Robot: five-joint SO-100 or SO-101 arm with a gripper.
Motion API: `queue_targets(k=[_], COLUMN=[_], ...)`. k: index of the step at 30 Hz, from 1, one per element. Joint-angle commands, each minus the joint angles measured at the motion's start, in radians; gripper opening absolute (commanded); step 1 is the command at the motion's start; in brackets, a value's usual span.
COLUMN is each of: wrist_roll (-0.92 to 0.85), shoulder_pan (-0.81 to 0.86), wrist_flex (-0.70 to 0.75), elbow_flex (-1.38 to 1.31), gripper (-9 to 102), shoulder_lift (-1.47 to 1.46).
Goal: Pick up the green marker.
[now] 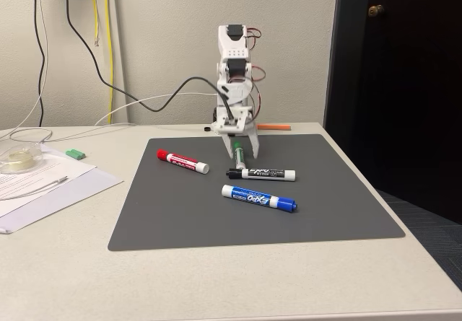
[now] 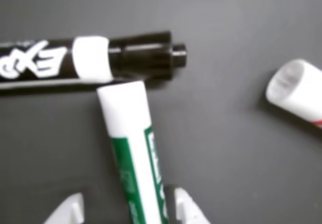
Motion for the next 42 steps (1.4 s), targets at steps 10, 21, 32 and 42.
queue_targets(k=[10,21,32,42], wrist_roll=[0.012,0.038,0.428,0.946], shoulder_pan=[-0.006,-0.014,-0.058,-0.035], wrist_flex=[-0.04,-0.052,-0.137,-0.23], elbow_flex=[0.006,0.009,0.006,0.003], gripper=[10,5,5,5], shoulder_lift=[-0.04,-0.038,0.206,0.675])
